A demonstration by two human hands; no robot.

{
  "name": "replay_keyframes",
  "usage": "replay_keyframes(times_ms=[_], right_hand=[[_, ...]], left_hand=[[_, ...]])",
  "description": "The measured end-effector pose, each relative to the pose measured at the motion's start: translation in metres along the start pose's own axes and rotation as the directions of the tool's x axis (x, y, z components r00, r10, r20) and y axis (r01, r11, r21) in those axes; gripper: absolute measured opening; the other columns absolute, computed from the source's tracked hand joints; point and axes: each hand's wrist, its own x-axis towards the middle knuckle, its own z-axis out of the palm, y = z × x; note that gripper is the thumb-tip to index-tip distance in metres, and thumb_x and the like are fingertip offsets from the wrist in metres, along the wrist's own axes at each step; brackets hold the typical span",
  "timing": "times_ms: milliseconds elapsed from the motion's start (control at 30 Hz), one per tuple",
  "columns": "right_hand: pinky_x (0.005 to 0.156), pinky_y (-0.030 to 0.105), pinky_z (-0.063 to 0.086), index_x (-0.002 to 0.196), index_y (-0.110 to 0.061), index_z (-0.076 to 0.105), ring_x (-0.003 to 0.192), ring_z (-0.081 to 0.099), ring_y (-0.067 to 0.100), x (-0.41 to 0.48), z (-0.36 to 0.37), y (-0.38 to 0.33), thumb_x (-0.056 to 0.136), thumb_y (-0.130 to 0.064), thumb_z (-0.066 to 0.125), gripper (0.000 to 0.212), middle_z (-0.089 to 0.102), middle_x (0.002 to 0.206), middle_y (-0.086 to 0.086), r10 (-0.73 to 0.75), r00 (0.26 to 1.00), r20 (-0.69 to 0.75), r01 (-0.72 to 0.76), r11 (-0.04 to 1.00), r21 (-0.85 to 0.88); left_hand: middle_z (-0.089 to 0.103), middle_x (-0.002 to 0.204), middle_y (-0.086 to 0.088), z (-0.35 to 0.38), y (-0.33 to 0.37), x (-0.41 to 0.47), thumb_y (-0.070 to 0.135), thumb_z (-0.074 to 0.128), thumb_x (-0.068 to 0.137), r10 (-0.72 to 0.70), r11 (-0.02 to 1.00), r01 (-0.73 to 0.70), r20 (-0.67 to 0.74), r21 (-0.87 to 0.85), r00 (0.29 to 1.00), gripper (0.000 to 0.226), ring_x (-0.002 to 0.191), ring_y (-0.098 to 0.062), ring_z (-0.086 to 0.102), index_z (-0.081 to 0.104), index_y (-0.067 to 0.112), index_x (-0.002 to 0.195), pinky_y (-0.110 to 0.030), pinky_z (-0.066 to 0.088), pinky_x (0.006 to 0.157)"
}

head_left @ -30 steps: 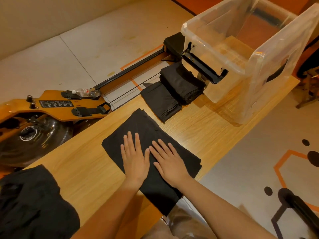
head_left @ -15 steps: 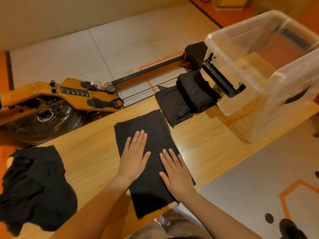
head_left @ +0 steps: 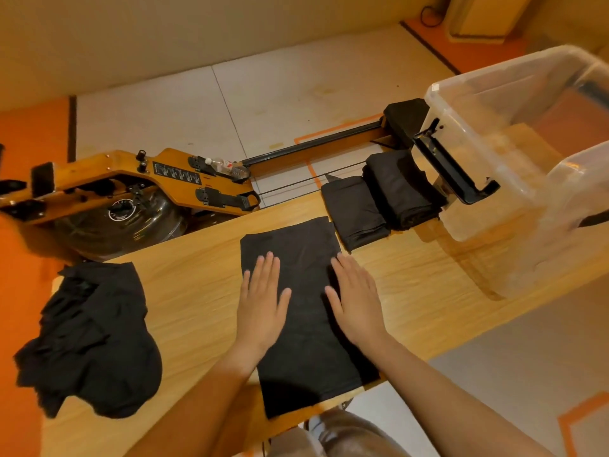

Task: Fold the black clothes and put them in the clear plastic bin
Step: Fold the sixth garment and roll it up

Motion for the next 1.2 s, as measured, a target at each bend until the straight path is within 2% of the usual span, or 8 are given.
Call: replay_keyframes(times_ms=[100,267,500,700,833,900,1033,1200], right_hand=[[0.116,0.036,0.022,0.147,-0.008,0.034,0.143,0.028,0.022,0.049,-0.016,-0.009,0.099,-0.027,0.05,0.055,0.037,0.152,0.008,0.028,0.997,-0.073,-0.021,0.995,0.097],[0.111,0.036,0.031,0.145,-0.006,0.036,0.136,0.037,0.025,0.113,-0.02,-0.015,0.098,-0.02,0.054,0.053,0.045,0.144,0.011,0.045,0.999,-0.023,-0.04,0.984,0.173],[0.097,0.033,0.039,0.122,-0.01,0.063,0.115,0.044,0.022,0.141,-0.01,0.002,0.098,-0.023,0.053,0.03,0.054,0.117,0.007,0.016,0.999,0.035,-0.018,0.997,0.069],[0.102,0.037,0.033,0.134,-0.017,0.053,0.127,0.036,0.024,0.153,-0.018,0.003,0.097,-0.036,0.052,0.042,0.049,0.135,0.004,-0.041,0.975,0.217,0.054,0.997,-0.055],[0.097,0.036,0.034,0.118,-0.016,0.061,0.122,0.039,0.025,0.163,-0.023,-0.002,0.098,-0.031,0.051,0.028,0.055,0.126,0.005,-0.022,0.97,0.243,0.046,0.995,-0.092],[0.095,0.037,0.036,0.112,-0.014,0.063,0.116,0.045,0.024,0.164,-0.025,-0.003,0.097,-0.027,0.053,0.022,0.06,0.117,0.006,0.007,0.975,0.221,-0.007,1.0,-0.003],[0.085,0.041,0.051,0.101,-0.016,0.063,0.094,0.06,0.022,0.166,-0.029,-0.005,0.095,-0.025,0.058,0.012,0.066,0.097,0.004,0.055,0.981,0.184,-0.092,0.975,0.2],[0.08,0.042,0.055,0.106,-0.015,0.064,0.094,0.063,0.024,0.171,-0.022,-0.01,0.093,-0.02,0.06,0.014,0.067,0.102,0.007,0.1,0.979,0.178,-0.12,0.987,0.109]], left_hand=[[0.022,0.16,-0.003,-0.022,-0.012,0.038,0.03,0.04,0.103,-0.032,0.997,0.029,-0.032,-0.077,0.999,0.054,0.149,-0.018,0.012,0.026,0.014,0.153,-0.036,0.01,0.122],[0.048,0.144,-0.005,-0.042,-0.039,0.082,0.022,0.047,0.101,-0.061,0.984,0.055,-0.03,-0.168,0.998,0.042,0.136,-0.022,0.036,0.045,0.014,0.142,-0.036,0.023,0.113],[0.062,0.108,0.005,-0.054,-0.059,0.105,0.026,0.064,0.091,-0.136,0.943,0.149,0.062,-0.299,0.989,0.012,0.114,-0.019,0.043,0.067,0.027,0.102,-0.037,0.03,0.098],[0.064,0.101,0.004,-0.058,-0.079,0.114,0.032,0.064,0.088,-0.12,0.847,0.225,0.237,-0.482,0.964,0.01,0.107,-0.019,0.054,0.063,0.037,0.079,-0.047,0.04,0.101],[0.062,0.096,0.006,-0.062,-0.081,0.117,0.029,0.059,0.093,-0.075,0.922,0.159,0.239,-0.354,0.968,0.011,0.106,-0.018,0.048,0.056,0.035,0.084,-0.038,0.031,0.098],[0.059,0.099,0.004,-0.063,-0.082,0.116,0.033,0.059,0.093,-0.084,0.956,0.145,0.233,-0.257,0.969,0.002,0.106,-0.018,0.043,0.057,0.034,0.092,-0.035,0.027,0.095],[0.053,0.099,0.0,-0.064,-0.09,0.116,0.045,0.055,0.093,-0.155,0.974,0.183,0.199,-0.133,0.968,0.011,0.103,-0.021,0.041,0.056,0.038,0.1,-0.037,0.032,0.094],[0.062,0.095,0.003,-0.06,-0.087,0.123,0.045,0.056,0.092,-0.103,0.995,0.102,0.137,0.013,0.985,0.015,0.099,-0.02,0.052,0.057,0.031,0.091,-0.036,0.037,0.089]])
